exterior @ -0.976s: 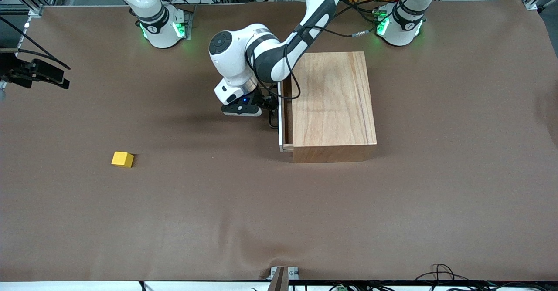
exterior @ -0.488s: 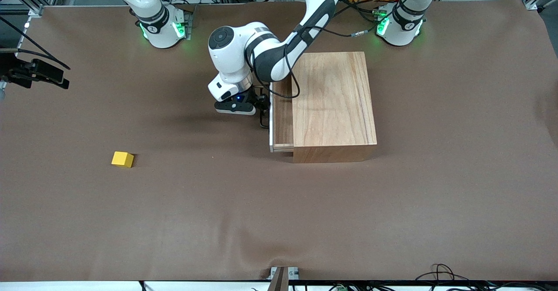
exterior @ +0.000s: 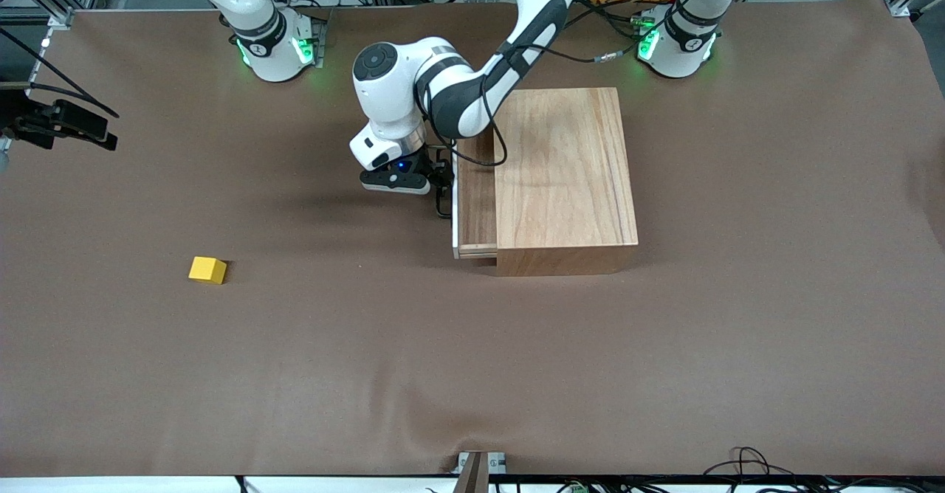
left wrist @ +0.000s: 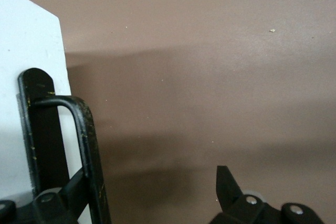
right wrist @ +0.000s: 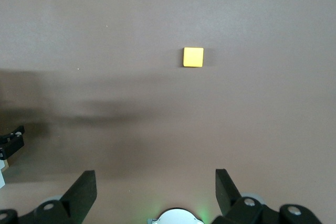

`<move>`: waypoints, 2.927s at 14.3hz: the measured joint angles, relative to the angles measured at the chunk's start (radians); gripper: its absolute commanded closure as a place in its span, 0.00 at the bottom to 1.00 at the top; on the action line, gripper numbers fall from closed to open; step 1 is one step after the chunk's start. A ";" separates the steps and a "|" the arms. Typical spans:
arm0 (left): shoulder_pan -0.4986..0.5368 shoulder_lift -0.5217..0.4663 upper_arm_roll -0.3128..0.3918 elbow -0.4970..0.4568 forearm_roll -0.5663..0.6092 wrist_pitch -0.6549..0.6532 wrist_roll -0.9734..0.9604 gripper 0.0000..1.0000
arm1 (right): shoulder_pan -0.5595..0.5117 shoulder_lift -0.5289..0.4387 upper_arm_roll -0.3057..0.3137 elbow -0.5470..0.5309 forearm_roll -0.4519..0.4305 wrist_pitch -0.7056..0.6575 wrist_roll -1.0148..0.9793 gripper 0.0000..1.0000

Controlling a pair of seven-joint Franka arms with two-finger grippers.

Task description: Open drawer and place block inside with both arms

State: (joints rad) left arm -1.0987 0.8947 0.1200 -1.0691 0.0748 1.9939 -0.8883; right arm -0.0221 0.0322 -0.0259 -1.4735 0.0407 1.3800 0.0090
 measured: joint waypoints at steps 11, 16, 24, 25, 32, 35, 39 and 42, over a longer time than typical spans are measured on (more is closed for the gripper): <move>-0.002 0.000 0.004 -0.001 -0.002 0.007 -0.015 0.00 | -0.002 0.000 0.000 -0.001 0.000 -0.006 0.000 0.00; -0.002 0.003 0.004 0.005 -0.007 -0.001 -0.017 0.00 | -0.002 0.000 0.000 -0.002 0.000 -0.007 0.000 0.00; -0.001 0.004 0.000 0.012 -0.029 0.014 -0.167 0.00 | -0.012 0.000 -0.001 -0.003 0.000 -0.008 0.000 0.00; 0.001 0.004 0.000 0.014 -0.029 0.014 -0.182 0.00 | -0.012 0.000 -0.001 -0.003 0.000 -0.008 0.000 0.00; 0.002 0.005 0.000 0.013 -0.029 0.043 -0.217 0.00 | -0.014 0.000 -0.001 -0.005 0.000 -0.016 0.000 0.00; 0.002 0.007 -0.009 0.012 -0.029 0.083 -0.217 0.00 | -0.021 0.007 -0.001 -0.010 0.000 -0.025 0.000 0.00; 0.002 0.011 -0.022 0.010 -0.029 0.142 -0.218 0.00 | -0.035 0.050 -0.002 -0.014 0.003 -0.052 0.000 0.00; 0.000 0.014 -0.028 0.009 -0.030 0.180 -0.221 0.00 | -0.036 0.080 0.001 -0.015 0.010 -0.094 0.000 0.00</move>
State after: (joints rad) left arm -1.0984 0.9089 0.0920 -1.0601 0.0451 2.1737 -1.1090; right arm -0.0579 0.1122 -0.0248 -1.4880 0.0508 1.2865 0.0090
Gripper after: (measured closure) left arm 0.000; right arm 0.000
